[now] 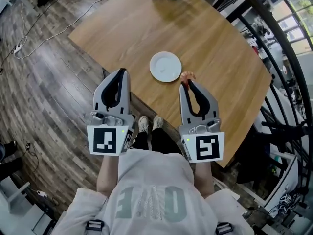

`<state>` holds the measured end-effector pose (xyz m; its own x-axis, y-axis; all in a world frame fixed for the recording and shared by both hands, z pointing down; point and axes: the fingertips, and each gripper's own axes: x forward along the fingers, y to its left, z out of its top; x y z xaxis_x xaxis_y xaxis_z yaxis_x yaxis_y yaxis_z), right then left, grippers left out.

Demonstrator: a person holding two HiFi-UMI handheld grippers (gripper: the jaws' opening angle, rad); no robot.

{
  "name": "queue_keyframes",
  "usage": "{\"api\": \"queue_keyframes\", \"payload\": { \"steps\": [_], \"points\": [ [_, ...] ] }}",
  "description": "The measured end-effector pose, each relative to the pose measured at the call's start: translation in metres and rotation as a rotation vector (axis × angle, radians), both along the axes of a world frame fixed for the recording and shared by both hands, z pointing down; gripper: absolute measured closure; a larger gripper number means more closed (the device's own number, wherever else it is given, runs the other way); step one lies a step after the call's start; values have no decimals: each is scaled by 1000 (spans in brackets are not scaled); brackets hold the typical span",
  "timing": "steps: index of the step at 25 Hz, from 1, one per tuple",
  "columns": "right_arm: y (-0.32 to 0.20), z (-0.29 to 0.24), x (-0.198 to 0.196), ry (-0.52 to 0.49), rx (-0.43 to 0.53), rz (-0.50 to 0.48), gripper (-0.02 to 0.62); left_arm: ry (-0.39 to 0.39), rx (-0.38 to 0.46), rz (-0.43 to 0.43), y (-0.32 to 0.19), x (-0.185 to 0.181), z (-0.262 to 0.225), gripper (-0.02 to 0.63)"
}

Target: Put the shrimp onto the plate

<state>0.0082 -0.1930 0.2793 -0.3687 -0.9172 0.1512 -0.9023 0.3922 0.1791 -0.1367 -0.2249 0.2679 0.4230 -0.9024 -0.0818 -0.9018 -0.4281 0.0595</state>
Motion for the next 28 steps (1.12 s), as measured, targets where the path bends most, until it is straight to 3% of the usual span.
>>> {"api": "queue_keyframes", "payload": {
  "steps": [12, 18, 22, 28],
  "points": [
    [-75, 63, 17, 16, -164, -67, 531, -52, 18, 21, -59, 34, -6, 595],
    [-100, 112, 19, 36, -276, -78, 531, -40, -2, 36, -80, 47, 2, 595],
    [-116, 149, 19, 30, -354, -92, 531, -98, -85, 54, -86, 56, 27, 595],
    [-124, 203, 17, 98, -462, -104, 531, -114, -122, 65, -93, 61, 43, 595]
  ]
}}
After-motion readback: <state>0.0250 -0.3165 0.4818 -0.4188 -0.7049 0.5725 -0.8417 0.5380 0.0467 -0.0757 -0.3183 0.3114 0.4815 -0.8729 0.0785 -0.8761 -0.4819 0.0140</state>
